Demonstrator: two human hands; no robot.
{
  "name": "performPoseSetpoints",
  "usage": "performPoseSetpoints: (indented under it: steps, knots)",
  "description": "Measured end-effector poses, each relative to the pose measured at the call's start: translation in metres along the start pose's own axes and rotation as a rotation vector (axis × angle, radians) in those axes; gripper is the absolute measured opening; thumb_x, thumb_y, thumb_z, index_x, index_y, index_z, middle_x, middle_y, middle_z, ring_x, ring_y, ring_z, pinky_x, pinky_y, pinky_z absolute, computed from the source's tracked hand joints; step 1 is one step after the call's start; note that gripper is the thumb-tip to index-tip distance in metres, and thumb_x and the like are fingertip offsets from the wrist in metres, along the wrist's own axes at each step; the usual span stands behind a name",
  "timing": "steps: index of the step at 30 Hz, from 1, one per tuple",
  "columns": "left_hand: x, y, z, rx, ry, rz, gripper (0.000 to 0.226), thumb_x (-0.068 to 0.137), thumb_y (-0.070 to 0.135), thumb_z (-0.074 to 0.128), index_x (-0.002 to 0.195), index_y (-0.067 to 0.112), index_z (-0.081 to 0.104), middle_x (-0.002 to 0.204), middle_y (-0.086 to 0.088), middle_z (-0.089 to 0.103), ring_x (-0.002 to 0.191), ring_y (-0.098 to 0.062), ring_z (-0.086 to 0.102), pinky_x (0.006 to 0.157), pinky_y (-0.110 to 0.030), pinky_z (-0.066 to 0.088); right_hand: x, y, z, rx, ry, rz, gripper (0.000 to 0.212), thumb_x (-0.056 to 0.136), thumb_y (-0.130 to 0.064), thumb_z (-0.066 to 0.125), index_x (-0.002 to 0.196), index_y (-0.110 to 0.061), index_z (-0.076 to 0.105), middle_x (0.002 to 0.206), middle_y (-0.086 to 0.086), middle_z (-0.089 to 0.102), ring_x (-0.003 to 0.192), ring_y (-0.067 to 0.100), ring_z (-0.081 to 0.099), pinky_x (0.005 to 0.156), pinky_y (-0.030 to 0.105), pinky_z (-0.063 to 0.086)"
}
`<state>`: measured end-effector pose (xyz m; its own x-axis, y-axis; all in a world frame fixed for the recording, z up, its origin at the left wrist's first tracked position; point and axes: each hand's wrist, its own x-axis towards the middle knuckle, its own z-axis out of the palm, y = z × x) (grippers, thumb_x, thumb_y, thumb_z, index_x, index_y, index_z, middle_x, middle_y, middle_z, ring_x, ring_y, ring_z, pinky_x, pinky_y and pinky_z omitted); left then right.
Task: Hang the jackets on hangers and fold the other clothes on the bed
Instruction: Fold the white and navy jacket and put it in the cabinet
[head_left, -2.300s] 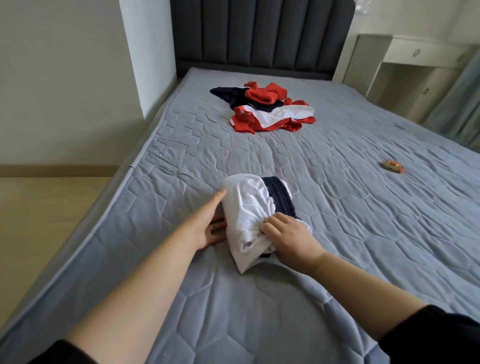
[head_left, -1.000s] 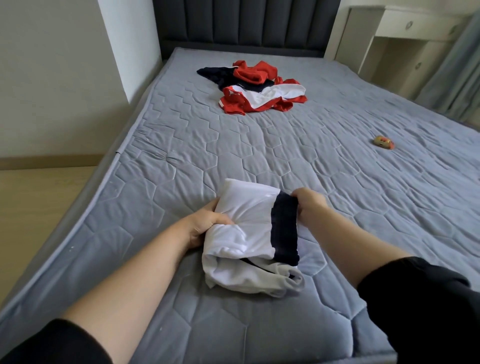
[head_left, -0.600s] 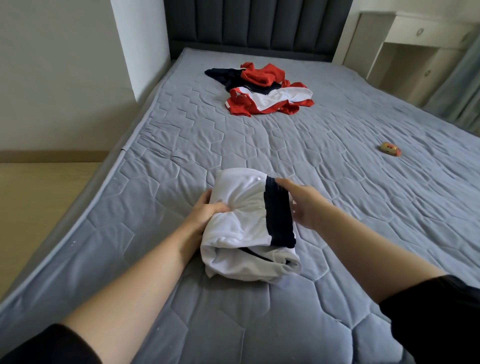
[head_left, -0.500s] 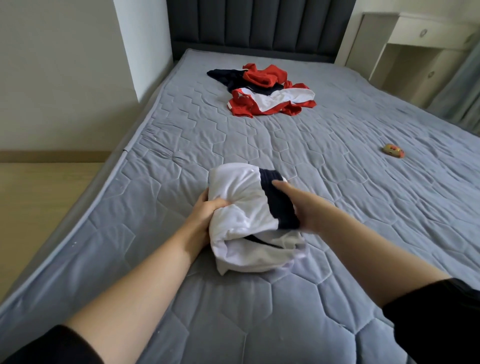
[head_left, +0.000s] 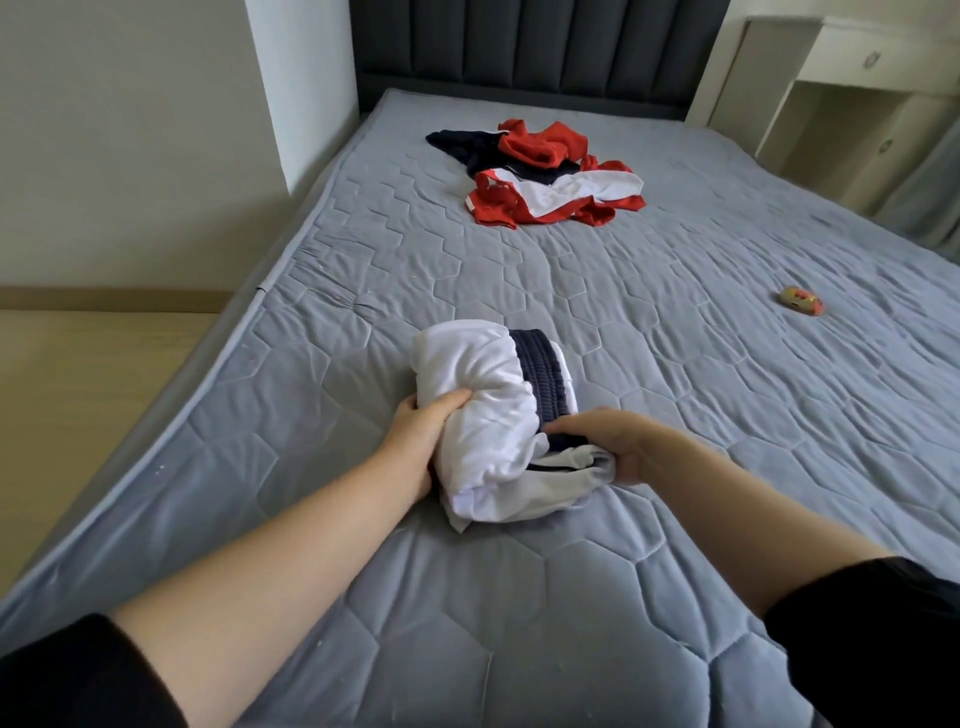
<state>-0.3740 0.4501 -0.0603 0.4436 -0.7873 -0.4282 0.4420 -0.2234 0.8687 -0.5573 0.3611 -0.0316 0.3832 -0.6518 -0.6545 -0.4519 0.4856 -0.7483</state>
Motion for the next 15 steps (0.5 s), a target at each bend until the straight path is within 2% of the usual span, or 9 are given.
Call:
performPoseSetpoints:
  steps: [2, 3, 4, 6, 9, 11, 14, 15]
  knots:
    - [-0.011, -0.003, 0.002, 0.035, -0.043, -0.090, 0.075, 0.063, 0.040, 0.085, 0.125, 0.013, 0.052, 0.112, -0.008, 0.067, 0.099, -0.026, 0.066, 0.089, -0.041, 0.054, 0.003, 0.003, 0.000, 0.015, 0.046, -0.022, 0.011, 0.085, -0.010, 0.069, 0.087, 0.000, 0.066, 0.069, 0.011, 0.067, 0.053, 0.017, 0.061, 0.055, 0.027, 0.052]
    - [-0.017, -0.004, 0.002, 0.052, -0.093, -0.133, 0.081, 0.059, 0.040, 0.088, 0.126, 0.015, 0.050, 0.114, -0.007, 0.067, 0.100, -0.026, 0.066, 0.090, -0.044, 0.053, 0.003, 0.004, 0.001, 0.028, 0.069, -0.026, 0.009, 0.086, -0.009, 0.067, 0.082, -0.001, 0.065, 0.065, 0.010, 0.065, 0.044, 0.014, 0.056, 0.046, 0.022, 0.048]
    - [-0.022, -0.006, 0.002, 0.055, -0.140, -0.172, 0.080, 0.059, 0.035, 0.089, 0.127, 0.017, 0.049, 0.114, -0.008, 0.067, 0.100, -0.027, 0.066, 0.089, -0.046, 0.054, 0.002, 0.005, 0.002, 0.037, 0.095, -0.029, 0.012, 0.088, -0.008, 0.065, 0.078, -0.002, 0.062, 0.062, 0.008, 0.062, 0.035, 0.010, 0.049, 0.038, 0.018, 0.041]
    - [-0.029, -0.005, 0.003, 0.046, -0.189, -0.205, 0.068, 0.068, 0.016, 0.084, 0.127, 0.014, 0.051, 0.114, -0.012, 0.067, 0.099, -0.030, 0.067, 0.083, -0.047, 0.056, -0.001, 0.008, 0.005, 0.074, 0.133, -0.064, 0.016, 0.091, -0.005, 0.061, 0.076, -0.003, 0.058, 0.059, 0.008, 0.058, 0.030, 0.008, 0.042, 0.032, 0.015, 0.034]
    - [-0.020, 0.016, 0.003, 0.097, -0.145, -0.097, 0.049, 0.073, 0.002, 0.075, 0.119, 0.007, 0.058, 0.107, -0.016, 0.068, 0.093, -0.031, 0.066, 0.081, -0.042, 0.056, -0.001, -0.002, 0.008, 0.162, 0.194, -0.229, 0.017, 0.091, -0.002, 0.058, 0.074, -0.004, 0.057, 0.058, 0.010, 0.058, 0.033, 0.010, 0.049, 0.034, 0.017, 0.037]
    - [-0.004, 0.043, 0.011, 0.132, -0.122, 0.018, 0.041, 0.074, 0.003, 0.073, 0.113, 0.005, 0.061, 0.100, -0.015, 0.068, 0.086, -0.028, 0.065, 0.081, -0.039, 0.054, 0.008, -0.021, 0.009, 0.265, 0.252, -0.336, 0.013, 0.088, -0.002, 0.056, 0.075, -0.004, 0.056, 0.052, 0.009, 0.053, 0.029, 0.010, 0.043, 0.034, 0.015, 0.032]
    - [0.023, 0.087, 0.027, 0.210, -0.118, 0.141, 0.032, 0.074, 0.001, 0.071, 0.103, 0.008, 0.060, 0.095, -0.012, 0.066, 0.082, -0.025, 0.064, 0.076, -0.035, 0.054, 0.029, -0.057, 0.014, 0.313, 0.389, -0.377, 0.010, 0.085, -0.007, 0.052, 0.075, -0.008, 0.053, 0.044, 0.006, 0.045, 0.026, 0.012, 0.037, 0.036, 0.015, 0.027]
    - [0.033, 0.100, 0.030, 0.250, -0.113, 0.193, 0.036, 0.073, 0.001, 0.071, 0.104, 0.011, 0.058, 0.097, -0.010, 0.066, 0.083, -0.024, 0.063, 0.076, -0.033, 0.054, 0.039, -0.068, 0.017, 0.300, 0.421, -0.387, 0.010, 0.084, -0.009, 0.050, 0.074, -0.009, 0.051, 0.045, 0.005, 0.045, 0.027, 0.013, 0.037, 0.036, 0.015, 0.027]
